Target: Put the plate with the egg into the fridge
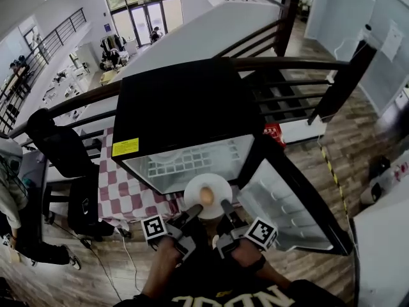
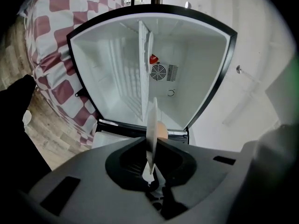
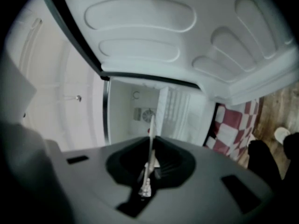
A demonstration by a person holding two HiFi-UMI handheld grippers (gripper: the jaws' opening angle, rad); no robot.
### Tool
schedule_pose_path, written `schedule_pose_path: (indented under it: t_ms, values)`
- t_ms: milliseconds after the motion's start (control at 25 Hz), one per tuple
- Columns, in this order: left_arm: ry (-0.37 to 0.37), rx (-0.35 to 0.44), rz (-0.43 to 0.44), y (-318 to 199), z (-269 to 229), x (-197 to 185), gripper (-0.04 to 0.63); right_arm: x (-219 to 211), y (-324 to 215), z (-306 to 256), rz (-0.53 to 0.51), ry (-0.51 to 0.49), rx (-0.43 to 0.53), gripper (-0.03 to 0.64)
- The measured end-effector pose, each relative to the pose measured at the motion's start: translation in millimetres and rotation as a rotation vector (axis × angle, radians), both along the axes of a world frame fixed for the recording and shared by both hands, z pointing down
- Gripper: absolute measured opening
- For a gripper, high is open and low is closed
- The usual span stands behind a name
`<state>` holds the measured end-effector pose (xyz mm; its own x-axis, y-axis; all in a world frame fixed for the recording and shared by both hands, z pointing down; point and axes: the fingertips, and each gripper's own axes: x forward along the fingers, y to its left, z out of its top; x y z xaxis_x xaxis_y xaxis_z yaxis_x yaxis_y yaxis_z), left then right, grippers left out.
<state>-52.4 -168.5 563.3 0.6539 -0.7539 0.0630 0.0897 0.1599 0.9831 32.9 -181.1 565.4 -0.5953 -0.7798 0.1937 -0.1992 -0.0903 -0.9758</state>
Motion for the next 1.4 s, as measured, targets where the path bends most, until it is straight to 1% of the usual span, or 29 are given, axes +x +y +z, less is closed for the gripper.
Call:
schedule_pose_path:
  t_ms: [80,240,320,400,560,720,840,1000,1160,1280,1400]
  values:
    - [0.004,-0.005,0.009,-11,2,0,0.048,0,-11,2,0.022,0.006,0.004,0.031]
    - [0.003,0.003,0.032,-33,2,-5,0.048,-7,-35,-1,0.045,-0.013,0.056,0.031]
    - [0.000,0.002,0.042,-43,4,-7,0.048,-9,-43,0,0.053,0.000,0.053,0.031]
    - [-0.008,-0.003,0.052,-52,7,-8,0.048,-9,-49,5,0.069,0.021,0.029,0.031]
    - [-0.016,-0.015,0.059,-68,14,-11,0.048,-12,-68,10,0.091,0.000,0.061,0.031]
    - [-0.023,-0.032,0.042,-85,18,-11,0.048,-11,-82,15,0.104,0.024,0.026,0.031]
    - [-0.023,-0.045,0.045,-93,22,-10,0.048,-10,-88,20,0.119,0.034,-0.007,0.031]
    - [-0.025,-0.054,0.060,-101,25,-10,0.048,-11,-99,23,0.131,0.019,0.018,0.031]
    - [-0.031,-0.066,0.068,-108,28,-8,0.048,-9,-102,28,0.147,0.029,-0.022,0.031]
    - [-0.032,-0.076,0.059,-113,30,-8,0.048,-9,-108,28,0.151,0.021,-0.001,0.031]
    - [-0.037,-0.082,0.057,-118,31,-7,0.048,-8,-112,29,0.156,0.023,0.000,0.031]
